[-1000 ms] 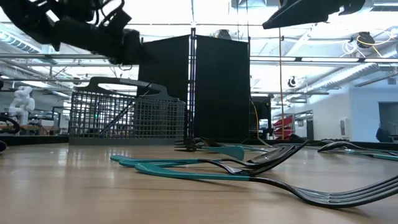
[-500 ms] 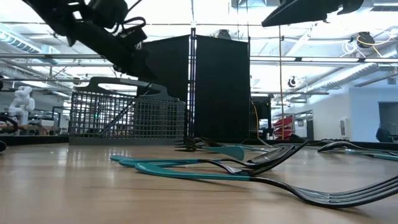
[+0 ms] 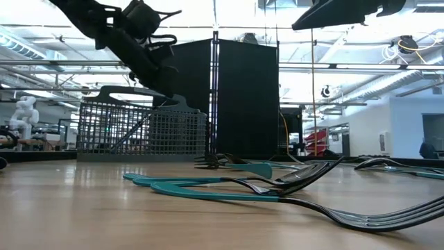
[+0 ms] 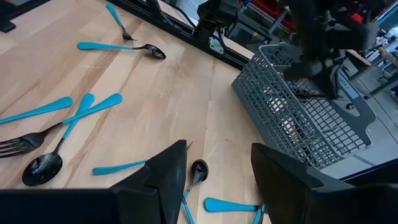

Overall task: Sort silverware
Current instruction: Put the blue knife into the silverware rack

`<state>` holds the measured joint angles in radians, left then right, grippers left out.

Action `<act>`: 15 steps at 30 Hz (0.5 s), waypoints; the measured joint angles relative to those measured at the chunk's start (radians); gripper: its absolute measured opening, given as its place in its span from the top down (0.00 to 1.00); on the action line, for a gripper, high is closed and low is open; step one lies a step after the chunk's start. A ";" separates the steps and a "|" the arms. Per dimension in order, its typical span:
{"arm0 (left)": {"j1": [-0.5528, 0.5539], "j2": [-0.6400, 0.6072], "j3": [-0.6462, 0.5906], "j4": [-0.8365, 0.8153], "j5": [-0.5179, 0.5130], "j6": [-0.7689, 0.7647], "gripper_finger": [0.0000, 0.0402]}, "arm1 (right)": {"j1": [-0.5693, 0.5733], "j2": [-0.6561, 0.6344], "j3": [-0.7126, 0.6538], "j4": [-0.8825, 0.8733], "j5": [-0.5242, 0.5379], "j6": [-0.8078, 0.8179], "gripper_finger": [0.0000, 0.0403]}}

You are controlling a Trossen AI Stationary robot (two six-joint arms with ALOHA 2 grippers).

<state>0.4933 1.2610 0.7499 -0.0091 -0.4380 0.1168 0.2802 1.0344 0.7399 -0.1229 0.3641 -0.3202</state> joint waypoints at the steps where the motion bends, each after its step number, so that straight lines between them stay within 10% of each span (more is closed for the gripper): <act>1: 0.008 0.000 0.008 -0.014 -0.016 0.001 1.00 | 0.000 0.000 0.000 0.000 0.000 0.000 0.57; 15: 0.071 -0.021 0.083 -0.086 -0.020 -0.004 1.00 | 0.000 0.000 0.000 -0.002 0.000 0.001 0.57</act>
<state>0.5643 1.2400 0.8330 -0.0952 -0.4583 0.1128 0.2802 1.0344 0.7399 -0.1246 0.3641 -0.3187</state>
